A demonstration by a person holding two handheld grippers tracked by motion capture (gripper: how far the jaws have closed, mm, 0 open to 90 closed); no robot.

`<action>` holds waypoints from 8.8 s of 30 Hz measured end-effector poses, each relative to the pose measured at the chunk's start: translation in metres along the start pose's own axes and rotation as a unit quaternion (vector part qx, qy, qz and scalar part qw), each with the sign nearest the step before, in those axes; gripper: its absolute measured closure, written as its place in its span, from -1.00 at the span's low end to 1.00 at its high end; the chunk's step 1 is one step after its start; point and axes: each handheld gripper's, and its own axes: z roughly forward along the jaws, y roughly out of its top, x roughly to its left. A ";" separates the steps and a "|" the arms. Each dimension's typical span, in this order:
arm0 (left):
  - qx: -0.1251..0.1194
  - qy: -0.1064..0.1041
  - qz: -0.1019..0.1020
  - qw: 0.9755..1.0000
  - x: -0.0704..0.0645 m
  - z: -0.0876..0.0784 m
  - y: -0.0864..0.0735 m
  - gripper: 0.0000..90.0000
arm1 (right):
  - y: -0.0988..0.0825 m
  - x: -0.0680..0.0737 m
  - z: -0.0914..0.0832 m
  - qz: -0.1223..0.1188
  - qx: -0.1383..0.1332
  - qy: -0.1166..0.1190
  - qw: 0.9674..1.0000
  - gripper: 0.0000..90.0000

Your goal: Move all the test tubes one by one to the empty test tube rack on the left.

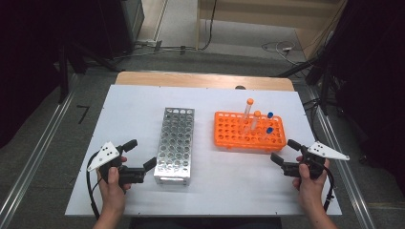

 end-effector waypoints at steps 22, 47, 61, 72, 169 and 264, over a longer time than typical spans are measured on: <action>0.004 0.016 0.009 1.000 -0.003 0.002 0.001 -1.00 | 0.009 -0.005 0.048 0.005 0.040 -0.052 0.998 0.29; -0.001 0.007 0.026 1.000 -0.017 0.005 0.019 -1.00 | 0.025 0.006 0.052 -0.029 0.020 -0.044 0.998 0.67; 0.035 -0.047 0.048 0.997 -0.054 0.039 0.053 -1.00 | 0.048 0.041 0.043 -0.058 0.038 0.015 0.998 0.68; 0.050 -0.079 0.037 0.995 -0.059 0.074 0.075 -0.95 | 0.053 0.074 0.059 -0.077 0.070 0.078 0.991 0.68; 0.008 0.019 0.054 0.998 -0.001 0.154 0.115 0.72 | -0.005 0.005 -0.012 -0.027 0.070 0.049 0.996 -1.00; 0.083 -0.037 -0.013 0.996 -0.026 0.096 0.058 -1.00 | 0.041 -0.029 0.091 0.008 0.088 -0.103 0.991 0.34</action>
